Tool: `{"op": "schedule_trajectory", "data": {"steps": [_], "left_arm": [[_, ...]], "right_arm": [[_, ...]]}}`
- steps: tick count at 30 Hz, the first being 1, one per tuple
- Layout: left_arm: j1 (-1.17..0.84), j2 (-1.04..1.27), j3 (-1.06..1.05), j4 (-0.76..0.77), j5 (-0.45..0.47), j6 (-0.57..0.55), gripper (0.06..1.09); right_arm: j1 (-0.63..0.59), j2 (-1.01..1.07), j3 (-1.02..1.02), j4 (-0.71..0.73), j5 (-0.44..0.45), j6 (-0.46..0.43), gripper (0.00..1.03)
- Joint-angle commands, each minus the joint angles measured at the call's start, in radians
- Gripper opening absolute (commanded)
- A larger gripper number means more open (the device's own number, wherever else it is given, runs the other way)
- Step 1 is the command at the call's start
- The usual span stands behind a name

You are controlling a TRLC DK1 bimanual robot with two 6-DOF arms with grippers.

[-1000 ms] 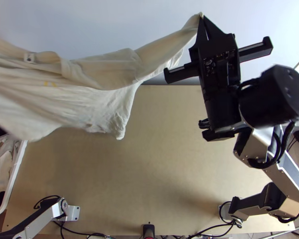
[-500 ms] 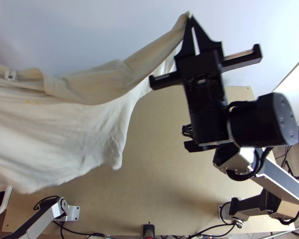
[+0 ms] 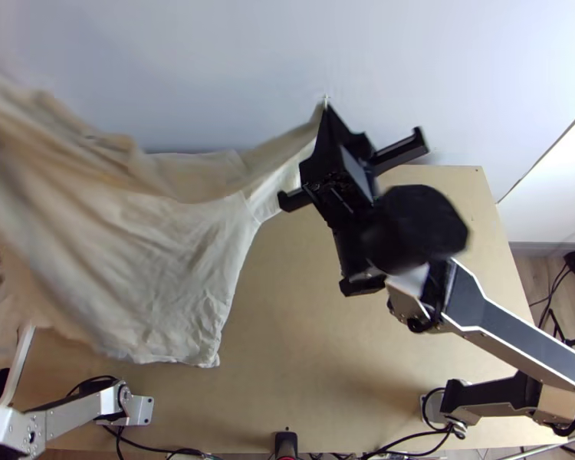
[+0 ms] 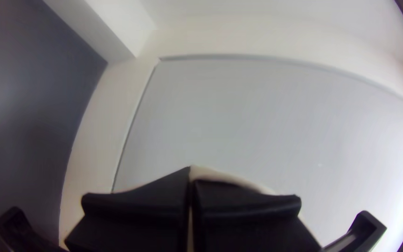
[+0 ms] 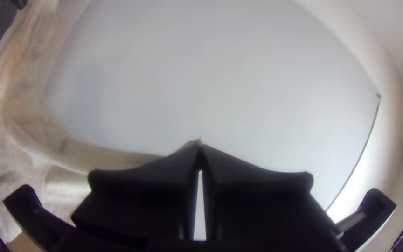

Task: Fold the t-shirt

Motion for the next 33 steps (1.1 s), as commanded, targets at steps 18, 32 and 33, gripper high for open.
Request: {"op": "schedule_trajectory", "data": {"steps": [18,32,33], "left_arm": [[-0.508,0.516,-0.25,0.306,-0.125,0.061,0.1],[-0.686,0.898,0.037,0.309,-0.135,0.086,0.1],[-0.697,0.914,0.049,0.309,-0.135,0.086,0.1]], "right_arm": [[-0.395,-0.255,-0.633,-0.365,-0.216,0.54,0.03],[-0.595,-0.393,-0.846,-0.41,-0.308,0.588,0.03],[-0.618,-0.396,-0.854,-0.41,-0.316,0.597,0.03]]}}
